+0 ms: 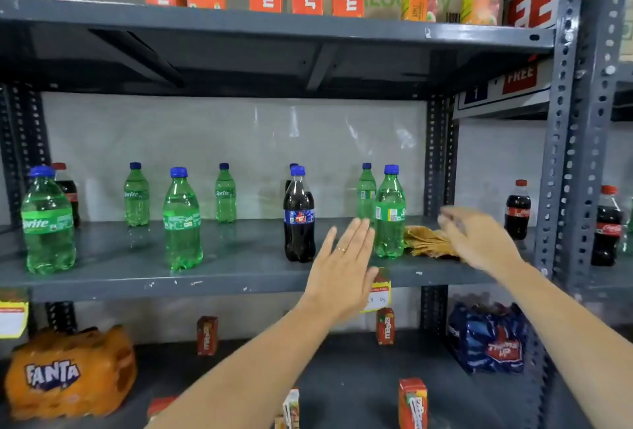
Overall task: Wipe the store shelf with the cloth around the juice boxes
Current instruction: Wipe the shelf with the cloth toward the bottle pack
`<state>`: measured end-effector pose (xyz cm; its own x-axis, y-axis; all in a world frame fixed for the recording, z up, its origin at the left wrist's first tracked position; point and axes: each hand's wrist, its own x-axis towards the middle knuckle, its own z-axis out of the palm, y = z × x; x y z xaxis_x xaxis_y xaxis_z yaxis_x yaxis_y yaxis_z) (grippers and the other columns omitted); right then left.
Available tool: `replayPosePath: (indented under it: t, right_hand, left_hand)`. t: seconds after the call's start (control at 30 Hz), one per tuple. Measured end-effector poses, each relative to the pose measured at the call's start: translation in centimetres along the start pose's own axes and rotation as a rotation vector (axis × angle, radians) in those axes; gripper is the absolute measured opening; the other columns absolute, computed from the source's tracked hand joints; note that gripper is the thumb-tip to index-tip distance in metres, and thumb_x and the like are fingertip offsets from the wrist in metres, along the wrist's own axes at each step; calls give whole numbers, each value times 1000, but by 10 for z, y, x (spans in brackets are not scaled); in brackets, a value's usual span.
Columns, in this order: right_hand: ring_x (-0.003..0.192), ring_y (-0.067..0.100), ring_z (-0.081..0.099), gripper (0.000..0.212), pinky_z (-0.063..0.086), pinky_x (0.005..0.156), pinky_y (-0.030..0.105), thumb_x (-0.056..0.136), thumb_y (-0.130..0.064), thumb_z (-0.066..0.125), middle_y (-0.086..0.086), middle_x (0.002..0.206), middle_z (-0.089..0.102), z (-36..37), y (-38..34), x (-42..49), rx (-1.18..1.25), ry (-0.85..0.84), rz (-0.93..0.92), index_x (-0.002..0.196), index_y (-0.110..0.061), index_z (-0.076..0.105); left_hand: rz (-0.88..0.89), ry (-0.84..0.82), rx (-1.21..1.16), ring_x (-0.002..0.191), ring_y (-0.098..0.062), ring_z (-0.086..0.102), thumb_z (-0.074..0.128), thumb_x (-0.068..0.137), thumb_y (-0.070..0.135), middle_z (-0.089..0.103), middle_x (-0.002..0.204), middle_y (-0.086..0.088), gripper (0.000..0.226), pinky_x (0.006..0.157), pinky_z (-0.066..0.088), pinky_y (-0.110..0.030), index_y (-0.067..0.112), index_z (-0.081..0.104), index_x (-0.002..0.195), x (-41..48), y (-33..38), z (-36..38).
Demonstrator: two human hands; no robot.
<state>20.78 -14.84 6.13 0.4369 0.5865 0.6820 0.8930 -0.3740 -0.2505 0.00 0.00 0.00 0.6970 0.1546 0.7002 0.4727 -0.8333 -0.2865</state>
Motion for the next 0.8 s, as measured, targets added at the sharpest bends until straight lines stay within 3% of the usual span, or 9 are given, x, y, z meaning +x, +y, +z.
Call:
replayPosePath:
  t: [0.1,0.2,0.3,0.37,0.47,0.57,0.67,0.73,0.8]
  right_hand:
    - [137,21,40,95,31,114,42,77,-80,4,1,148,47,5,13,-12,-180,-394,-64,143,-25,44]
    - [130,19,45,99,38,109,40,71,-89,14,-2,140,52,8,22,-20,-291,-310,-103,146,-28,38]
    - [125,20,47,110,42,106,41,61,-95,34,-1,132,53,8,29,-29,-367,-263,-124,147,-26,36]
    - [128,19,44,100,38,109,37,65,-79,58,-2,135,50,8,31,-36,-336,-248,-136,147,-25,37]
    - [121,19,50,80,41,104,33,69,-30,81,-2,136,50,0,30,-44,-231,-231,-98,141,-23,48]
    - [109,27,61,70,49,94,37,66,4,77,1,130,58,-11,27,-63,-123,-157,-38,130,-19,61]
    - [103,30,64,62,47,95,37,63,19,68,7,118,68,-10,25,-100,-22,-22,-48,118,-11,70]
    - [93,25,68,63,49,91,24,60,23,67,10,111,71,3,20,-131,65,-17,-57,115,-7,70]
    - [82,13,71,66,50,81,8,56,26,67,10,104,73,24,14,-157,177,-101,-58,114,-5,71]
  left_hand:
    - [13,-128,45,146,-25,20,22,102,40,32,155,-12,57,117,18,-47,9,20,150,-8,-4,11]
    - [32,-161,44,127,-33,49,26,101,38,55,136,-15,49,102,42,-47,9,42,137,-8,-7,13]
    - [48,-138,61,114,-35,57,26,100,37,60,127,-15,46,91,48,-46,7,48,127,-8,-8,11]
    - [38,-145,71,113,-33,59,25,99,38,61,126,-14,47,91,49,-44,8,50,125,-10,-7,11]
    - [36,-144,51,117,-33,56,26,101,38,59,130,-14,46,95,45,-43,8,49,128,-11,-7,13]
    - [26,-96,22,118,-32,54,27,102,39,60,127,-13,46,107,31,-47,8,51,125,-11,-7,12]
    - [-7,110,26,123,-26,54,41,98,40,68,117,-7,40,116,13,-59,10,61,117,-17,-3,13]
    - [-53,269,1,133,-23,46,46,98,38,63,128,-4,40,115,8,-62,11,58,125,-27,0,21]
    - [-133,363,14,143,-20,29,50,99,30,44,149,-5,50,115,2,-61,10,39,143,-41,6,34]
